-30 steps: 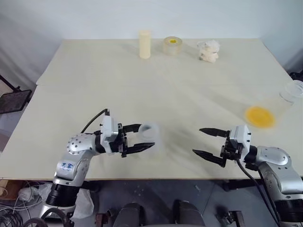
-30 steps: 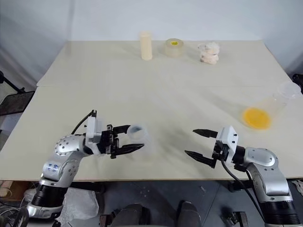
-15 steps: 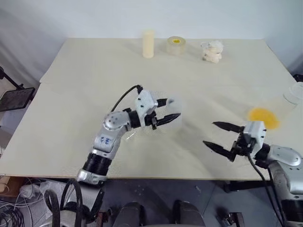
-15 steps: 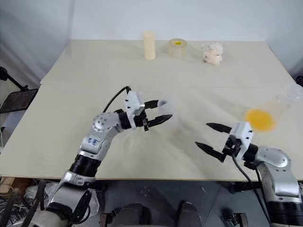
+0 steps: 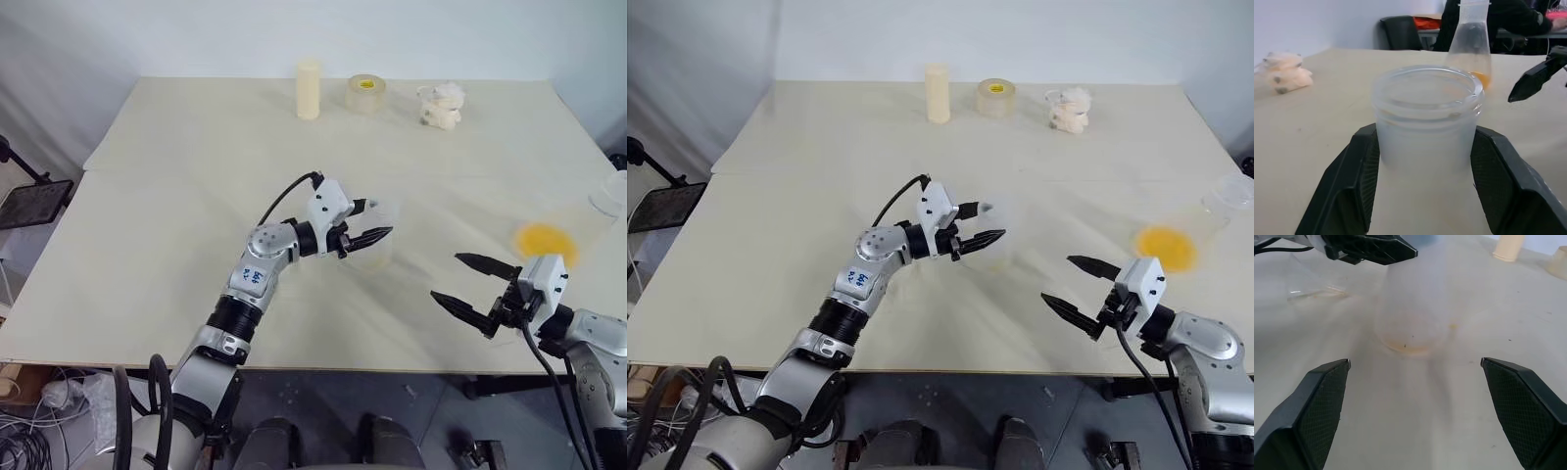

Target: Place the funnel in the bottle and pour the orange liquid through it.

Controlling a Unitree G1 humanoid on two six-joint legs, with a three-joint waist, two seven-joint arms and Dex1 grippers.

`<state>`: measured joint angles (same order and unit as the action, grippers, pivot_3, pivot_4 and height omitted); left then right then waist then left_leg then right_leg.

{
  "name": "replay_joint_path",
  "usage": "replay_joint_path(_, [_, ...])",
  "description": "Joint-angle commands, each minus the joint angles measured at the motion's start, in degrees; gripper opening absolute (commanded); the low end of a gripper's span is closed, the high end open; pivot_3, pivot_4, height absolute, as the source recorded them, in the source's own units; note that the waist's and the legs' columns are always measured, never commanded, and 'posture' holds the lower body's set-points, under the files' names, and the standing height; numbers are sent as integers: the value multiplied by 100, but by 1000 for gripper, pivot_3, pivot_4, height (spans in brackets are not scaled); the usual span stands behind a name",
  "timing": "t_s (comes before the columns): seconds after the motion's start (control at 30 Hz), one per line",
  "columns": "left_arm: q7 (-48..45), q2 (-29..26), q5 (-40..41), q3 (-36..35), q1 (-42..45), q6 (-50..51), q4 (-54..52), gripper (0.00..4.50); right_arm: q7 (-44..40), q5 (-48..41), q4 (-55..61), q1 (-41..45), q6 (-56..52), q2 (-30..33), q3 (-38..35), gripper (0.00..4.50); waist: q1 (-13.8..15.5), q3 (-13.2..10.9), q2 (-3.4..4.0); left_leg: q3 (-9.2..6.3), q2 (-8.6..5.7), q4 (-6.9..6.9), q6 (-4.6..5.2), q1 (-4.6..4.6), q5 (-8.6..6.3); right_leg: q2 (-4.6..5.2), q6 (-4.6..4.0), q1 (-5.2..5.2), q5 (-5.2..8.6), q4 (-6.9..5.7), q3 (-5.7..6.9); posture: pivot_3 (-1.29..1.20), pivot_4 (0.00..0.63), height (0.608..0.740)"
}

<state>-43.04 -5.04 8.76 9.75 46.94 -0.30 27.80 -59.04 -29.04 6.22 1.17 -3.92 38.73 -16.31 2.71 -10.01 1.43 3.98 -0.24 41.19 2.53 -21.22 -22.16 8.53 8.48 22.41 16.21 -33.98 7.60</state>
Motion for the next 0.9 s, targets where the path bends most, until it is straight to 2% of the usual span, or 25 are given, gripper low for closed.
replay_joint_path(0.03, [-104,51,55,-25,93,-3,-135,3966,113,-140,316,-47,-18,30,-215,4500,2,0,0,0,0,0,0,0,0,0,0,0,0,0,0,0,150,740])
replay_joint_path(0.1, [-139,48,85,-32,57,74,-237,4489,151,-149,360,-51,-38,39,-207,4500,4,0,0,-1,0,0,0,0,0,0,0,0,0,-1,0,0,150,740])
replay_joint_path(0.5, [-259,-382,170,-94,-417,743,-1311,4489,201,-89,322,158,-58,45,-58,4500,2,0,0,-3,1,0,0,1,0,0,0,0,0,-1,0,0,150,740])
replay_joint_path(0.9, [-267,-669,289,-269,-544,1112,-1803,4489,150,-5,133,405,-30,-8,67,4500,7,0,0,-6,1,2,0,1,0,0,0,-1,0,-3,0,0,150,740])
